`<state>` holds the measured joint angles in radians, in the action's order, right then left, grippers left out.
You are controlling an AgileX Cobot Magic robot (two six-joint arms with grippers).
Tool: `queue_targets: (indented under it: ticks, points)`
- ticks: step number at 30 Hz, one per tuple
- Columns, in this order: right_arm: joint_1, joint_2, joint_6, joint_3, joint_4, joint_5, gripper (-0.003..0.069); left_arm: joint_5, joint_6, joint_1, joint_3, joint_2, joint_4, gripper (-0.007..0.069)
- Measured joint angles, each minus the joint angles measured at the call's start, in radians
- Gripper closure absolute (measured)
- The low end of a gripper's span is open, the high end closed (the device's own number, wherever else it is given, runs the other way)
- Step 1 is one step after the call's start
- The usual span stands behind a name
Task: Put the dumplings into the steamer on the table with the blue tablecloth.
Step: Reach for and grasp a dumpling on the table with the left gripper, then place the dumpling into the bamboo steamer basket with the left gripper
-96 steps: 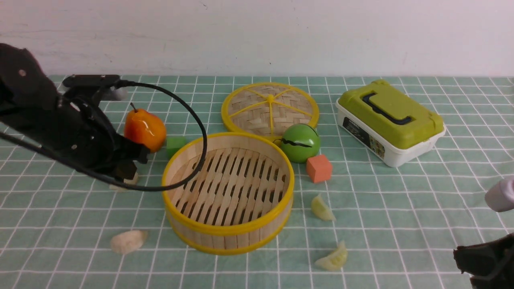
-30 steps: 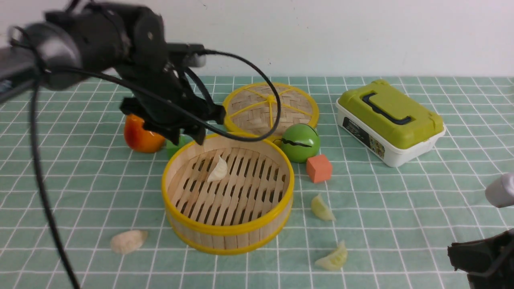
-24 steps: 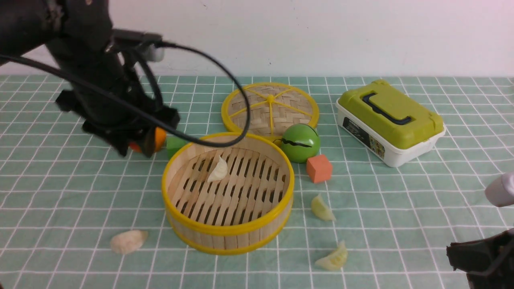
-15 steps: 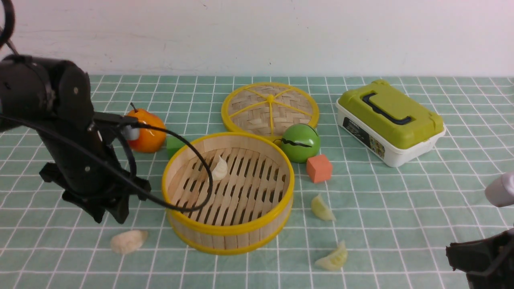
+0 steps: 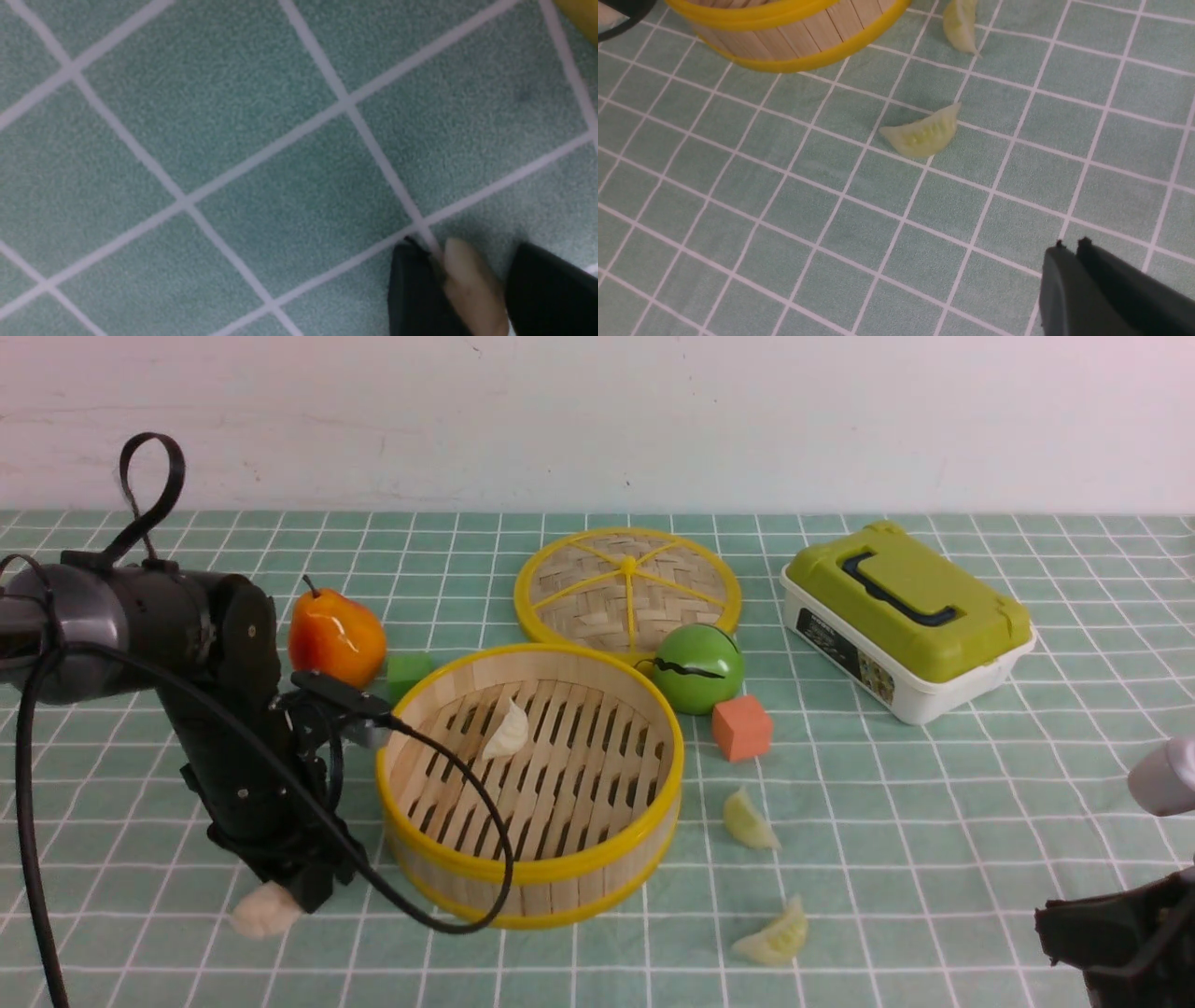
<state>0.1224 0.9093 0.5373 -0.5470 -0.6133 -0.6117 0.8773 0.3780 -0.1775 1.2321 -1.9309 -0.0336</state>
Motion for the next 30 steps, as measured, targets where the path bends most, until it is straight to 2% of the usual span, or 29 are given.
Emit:
queue_targets:
  ticks: [2,4,8,15,18,21,25,30]
  points:
    - [0.000,0.000,0.000,0.000,0.000,0.000,0.0627,0.009,-0.060,0.001,0.009,-0.003,0.005,0.0442]
    - [0.000,0.000,0.000,0.000,0.000,0.000,0.0627,0.030,-0.124,0.002,0.022,-0.007,0.005,0.0473]
    - [0.000,0.000,0.000,0.000,0.000,0.000,0.0627,0.138,-0.255,0.002,0.065,-0.018,0.003,0.0473]
    - [0.000,0.000,0.000,0.000,0.000,0.001,0.0627,0.259,-0.298,0.002,0.203,0.031,-0.010,0.0473]
    - [0.000,0.000,0.000,0.000,0.000,0.001,0.0626,0.298,-0.330,0.001,0.297,0.076,-0.090,0.0473]
    - [0.000,0.000,0.000,0.000,-0.001,0.005,0.0624,0.273,-0.358,-0.029,0.384,0.094,-0.210,0.0473]
    - [0.000,0.000,0.000,0.000,-0.002,0.011,0.0620,0.125,-0.392,-0.150,0.476,0.063,-0.325,0.0473]
    - [0.000,0.000,0.000,0.000,-0.004,0.012,0.0618,-0.020,-0.434,-0.265,0.532,-0.066,-0.309,0.0473]
